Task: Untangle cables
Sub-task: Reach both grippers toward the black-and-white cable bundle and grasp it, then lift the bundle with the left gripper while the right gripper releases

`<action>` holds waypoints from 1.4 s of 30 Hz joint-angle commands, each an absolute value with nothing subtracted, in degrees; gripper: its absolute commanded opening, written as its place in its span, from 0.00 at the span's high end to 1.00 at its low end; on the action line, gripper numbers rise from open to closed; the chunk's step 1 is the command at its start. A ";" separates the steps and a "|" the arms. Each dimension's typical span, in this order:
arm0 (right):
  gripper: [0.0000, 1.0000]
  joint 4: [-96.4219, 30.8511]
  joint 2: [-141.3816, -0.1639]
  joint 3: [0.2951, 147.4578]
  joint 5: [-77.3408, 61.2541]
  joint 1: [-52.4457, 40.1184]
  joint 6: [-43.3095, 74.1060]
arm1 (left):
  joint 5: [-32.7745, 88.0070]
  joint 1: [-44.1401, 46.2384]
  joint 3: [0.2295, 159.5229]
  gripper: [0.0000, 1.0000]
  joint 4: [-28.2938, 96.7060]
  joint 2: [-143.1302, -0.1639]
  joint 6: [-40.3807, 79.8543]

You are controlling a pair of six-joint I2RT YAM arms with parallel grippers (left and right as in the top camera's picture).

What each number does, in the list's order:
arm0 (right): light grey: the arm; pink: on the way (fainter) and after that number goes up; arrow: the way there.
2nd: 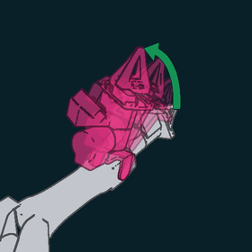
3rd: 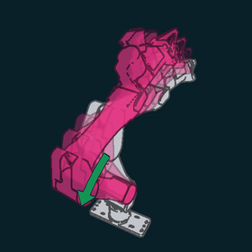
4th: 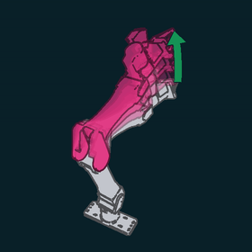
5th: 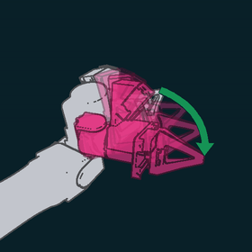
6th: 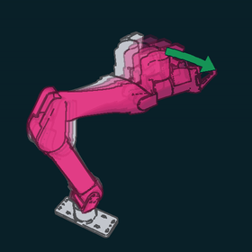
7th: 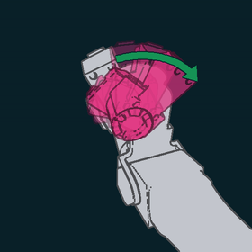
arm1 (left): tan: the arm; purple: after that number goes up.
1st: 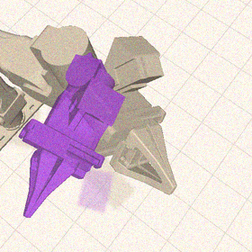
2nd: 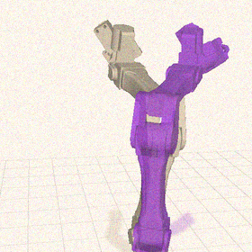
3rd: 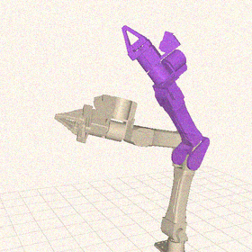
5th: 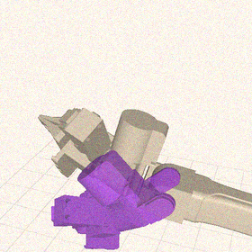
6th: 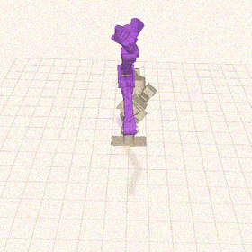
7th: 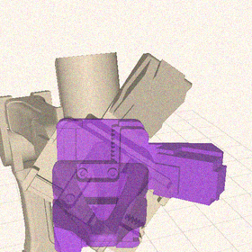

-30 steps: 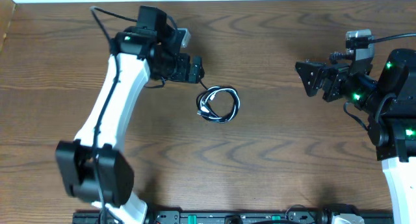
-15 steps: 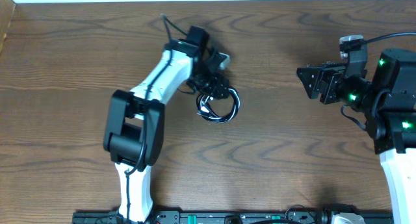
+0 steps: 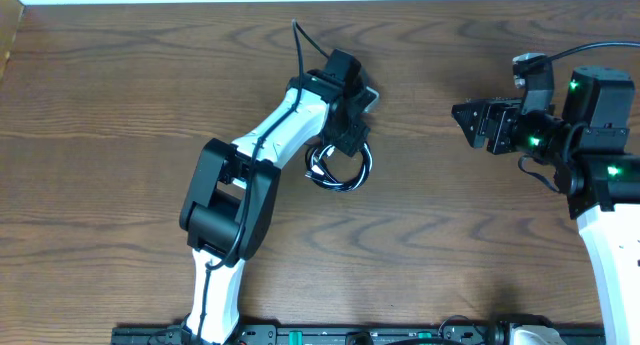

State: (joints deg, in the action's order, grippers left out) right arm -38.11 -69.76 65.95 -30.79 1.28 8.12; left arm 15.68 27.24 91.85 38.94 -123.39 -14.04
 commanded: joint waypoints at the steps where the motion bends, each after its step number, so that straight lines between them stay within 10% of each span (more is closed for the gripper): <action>1: 0.25 -38.37 -69.76 67.00 -30.55 1.41 8.12 | 12.14 27.31 90.83 0.41 39.09 -124.44 -15.00; 4: 0.25 -38.57 -69.76 67.00 -30.55 1.41 8.10 | 12.14 27.31 88.84 0.43 38.76 -124.44 -15.00; 10: 0.24 -38.70 -69.76 67.00 -30.55 1.41 8.12 | 12.14 27.27 88.14 0.92 38.70 -124.16 -14.90; 22: 0.30 -37.56 -70.70 67.00 -33.36 -1.69 10.26 | 28.05 23.35 93.01 0.93 44.18 -106.24 7.31; 42: 0.57 -31.57 -84.77 67.00 -35.20 -13.96 16.47 | 34.13 23.05 92.99 0.92 49.89 -101.69 8.32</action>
